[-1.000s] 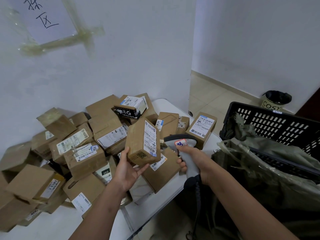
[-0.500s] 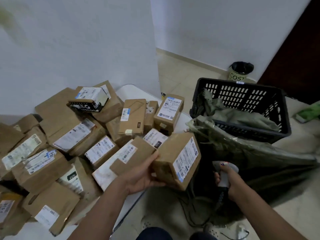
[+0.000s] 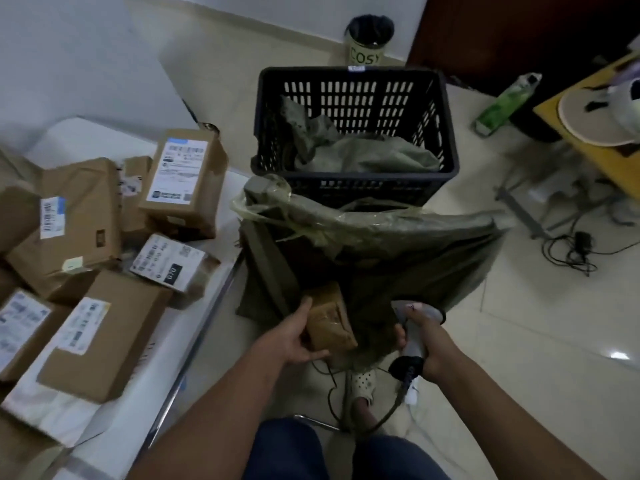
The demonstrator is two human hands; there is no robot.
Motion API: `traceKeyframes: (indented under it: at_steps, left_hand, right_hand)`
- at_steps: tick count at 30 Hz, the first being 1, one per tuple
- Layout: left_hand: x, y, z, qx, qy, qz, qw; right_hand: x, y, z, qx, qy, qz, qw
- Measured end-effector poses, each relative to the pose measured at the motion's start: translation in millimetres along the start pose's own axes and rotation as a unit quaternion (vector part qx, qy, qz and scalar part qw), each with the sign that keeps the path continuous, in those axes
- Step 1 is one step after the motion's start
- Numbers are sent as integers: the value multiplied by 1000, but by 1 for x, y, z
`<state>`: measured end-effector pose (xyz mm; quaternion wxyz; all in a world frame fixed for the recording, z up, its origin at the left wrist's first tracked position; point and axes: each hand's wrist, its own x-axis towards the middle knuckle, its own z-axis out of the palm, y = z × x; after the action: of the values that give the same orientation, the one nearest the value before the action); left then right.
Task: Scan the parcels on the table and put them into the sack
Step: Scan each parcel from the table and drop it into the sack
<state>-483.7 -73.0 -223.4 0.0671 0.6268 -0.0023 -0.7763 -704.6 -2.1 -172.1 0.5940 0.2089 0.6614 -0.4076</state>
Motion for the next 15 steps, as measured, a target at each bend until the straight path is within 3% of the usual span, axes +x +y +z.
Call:
traceKeyframes:
  at_steps: [8, 15]
  left_hand:
    - [34, 23, 73, 79, -34, 43, 995]
    - [10, 22, 39, 127, -31, 72, 989]
  right_hand:
    - [15, -23, -11, 0, 4, 4, 1000]
    - [3, -22, 12, -64, -31, 0, 997]
